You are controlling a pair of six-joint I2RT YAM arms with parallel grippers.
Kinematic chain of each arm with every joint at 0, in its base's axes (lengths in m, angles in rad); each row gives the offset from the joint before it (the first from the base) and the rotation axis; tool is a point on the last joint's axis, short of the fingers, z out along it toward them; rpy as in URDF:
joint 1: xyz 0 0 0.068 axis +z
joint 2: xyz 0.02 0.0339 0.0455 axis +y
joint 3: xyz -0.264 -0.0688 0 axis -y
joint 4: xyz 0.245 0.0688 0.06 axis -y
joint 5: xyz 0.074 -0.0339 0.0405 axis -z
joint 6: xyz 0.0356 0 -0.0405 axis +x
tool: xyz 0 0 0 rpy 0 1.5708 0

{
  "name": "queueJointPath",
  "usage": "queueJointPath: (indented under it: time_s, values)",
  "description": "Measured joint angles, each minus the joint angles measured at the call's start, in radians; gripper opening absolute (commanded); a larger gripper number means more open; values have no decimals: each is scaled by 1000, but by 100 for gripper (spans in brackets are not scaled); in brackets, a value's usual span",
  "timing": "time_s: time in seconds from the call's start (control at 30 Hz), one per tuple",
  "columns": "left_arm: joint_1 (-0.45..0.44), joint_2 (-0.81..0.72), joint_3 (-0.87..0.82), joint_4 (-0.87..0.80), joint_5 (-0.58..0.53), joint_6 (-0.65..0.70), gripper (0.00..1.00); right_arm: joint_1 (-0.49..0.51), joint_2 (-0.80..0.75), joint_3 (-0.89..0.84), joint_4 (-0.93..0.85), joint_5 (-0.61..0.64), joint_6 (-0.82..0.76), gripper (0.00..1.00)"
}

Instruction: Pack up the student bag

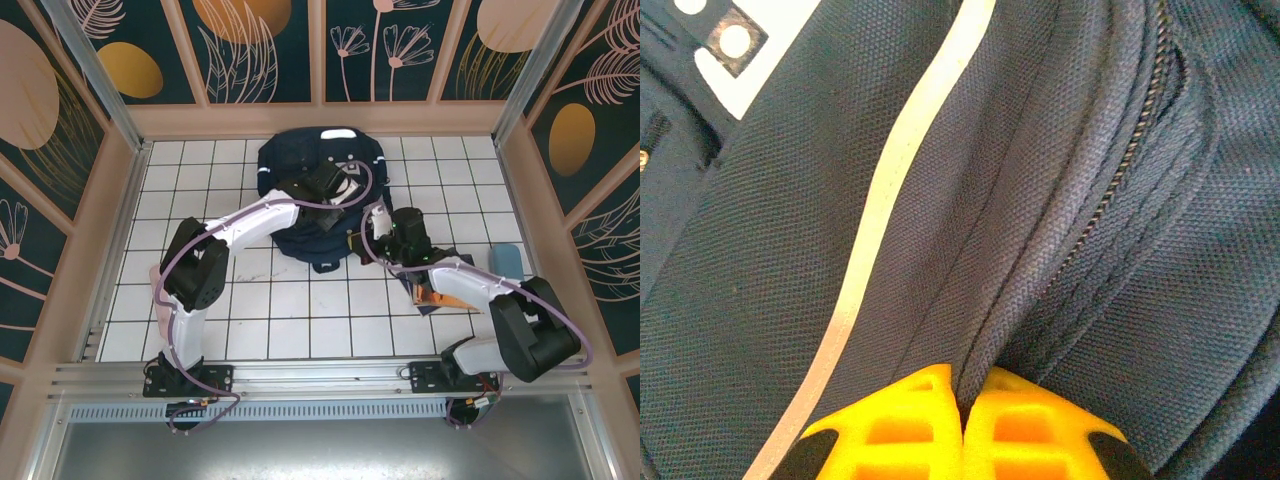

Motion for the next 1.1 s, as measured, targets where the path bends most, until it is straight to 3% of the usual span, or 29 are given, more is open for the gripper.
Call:
queueJointPath:
  time_s: [0.17,0.5,0.63,0.73,0.87,1.1]
  values:
    - [1,0,73,-34,-12,-61,0,95,1,-37,84,52,47,0]
    - [3,0,123,-92,-3,-151,0,296,105,20,167,296,71,0]
    - [5,0,123,-96,5,-175,0,345,142,46,169,369,98,37]
    - [5,0,123,-63,5,-188,0,362,121,32,189,361,122,46]
    - [5,-7,120,-28,8,-203,0,305,-25,-58,208,325,192,54]
    - [6,-51,95,-7,8,-210,0,47,-303,-130,126,305,391,62]
